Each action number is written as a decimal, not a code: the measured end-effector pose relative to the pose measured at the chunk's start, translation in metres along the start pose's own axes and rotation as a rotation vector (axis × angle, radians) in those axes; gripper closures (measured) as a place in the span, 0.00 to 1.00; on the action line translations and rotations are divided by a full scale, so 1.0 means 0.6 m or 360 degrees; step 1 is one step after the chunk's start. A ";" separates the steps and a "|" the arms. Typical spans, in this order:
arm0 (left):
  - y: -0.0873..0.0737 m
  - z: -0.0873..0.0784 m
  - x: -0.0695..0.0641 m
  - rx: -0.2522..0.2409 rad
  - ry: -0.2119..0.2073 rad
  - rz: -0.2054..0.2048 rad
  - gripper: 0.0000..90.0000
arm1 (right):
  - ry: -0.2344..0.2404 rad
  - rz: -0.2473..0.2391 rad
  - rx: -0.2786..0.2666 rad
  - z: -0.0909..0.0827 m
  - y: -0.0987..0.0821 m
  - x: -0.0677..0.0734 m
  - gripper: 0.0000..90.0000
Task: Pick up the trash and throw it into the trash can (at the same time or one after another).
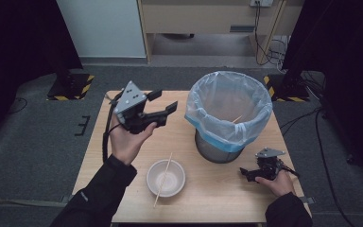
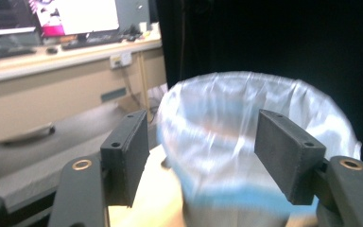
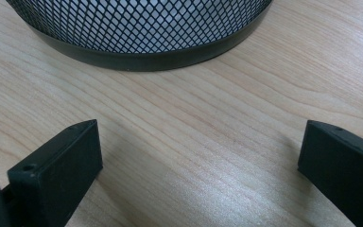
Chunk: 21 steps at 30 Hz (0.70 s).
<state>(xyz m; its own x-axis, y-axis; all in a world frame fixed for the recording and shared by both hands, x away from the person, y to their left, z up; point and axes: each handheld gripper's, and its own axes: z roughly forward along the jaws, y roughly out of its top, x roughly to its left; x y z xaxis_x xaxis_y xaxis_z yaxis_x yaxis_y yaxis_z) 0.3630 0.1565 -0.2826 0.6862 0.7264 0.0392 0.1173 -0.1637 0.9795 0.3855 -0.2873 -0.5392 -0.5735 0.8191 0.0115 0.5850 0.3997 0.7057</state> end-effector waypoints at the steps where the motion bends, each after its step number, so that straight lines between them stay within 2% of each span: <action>1: -0.014 -0.009 0.002 0.0024 0.0019 0.0001 0.38 | -0.0001 0.0000 0.0000 0.000 0.000 0.000 0.01; 3: -0.043 -0.026 0.006 0.0073 0.0047 0.0005 0.37 | -0.0001 0.0003 0.0000 0.000 0.000 0.000 0.01; 5: -0.071 -0.040 0.008 0.0119 0.0066 -0.0022 0.37 | 0.0000 0.0003 0.0002 0.000 0.000 0.000 0.01; 9: -0.127 -0.053 0.001 0.0199 0.0076 -0.0056 0.36 | 0.0000 0.0003 0.0003 0.000 0.000 0.000 0.01; 12: -0.164 -0.053 -0.012 0.0288 0.0062 -0.0057 0.35 | -0.0001 0.0003 0.0000 0.000 0.000 0.001 0.01; 21: -0.258 -0.034 -0.045 0.0499 0.0028 -0.0144 0.34 | -0.0001 0.0003 0.0001 0.000 0.000 0.001 0.01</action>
<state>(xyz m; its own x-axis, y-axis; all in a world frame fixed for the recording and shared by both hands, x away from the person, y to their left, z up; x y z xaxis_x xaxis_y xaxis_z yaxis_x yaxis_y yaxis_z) 0.3116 0.1758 -0.4314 0.6506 0.7584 -0.0388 0.3945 -0.2938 0.8707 0.3852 -0.2871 -0.5392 -0.5721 0.8201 0.0126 0.5863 0.3982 0.7054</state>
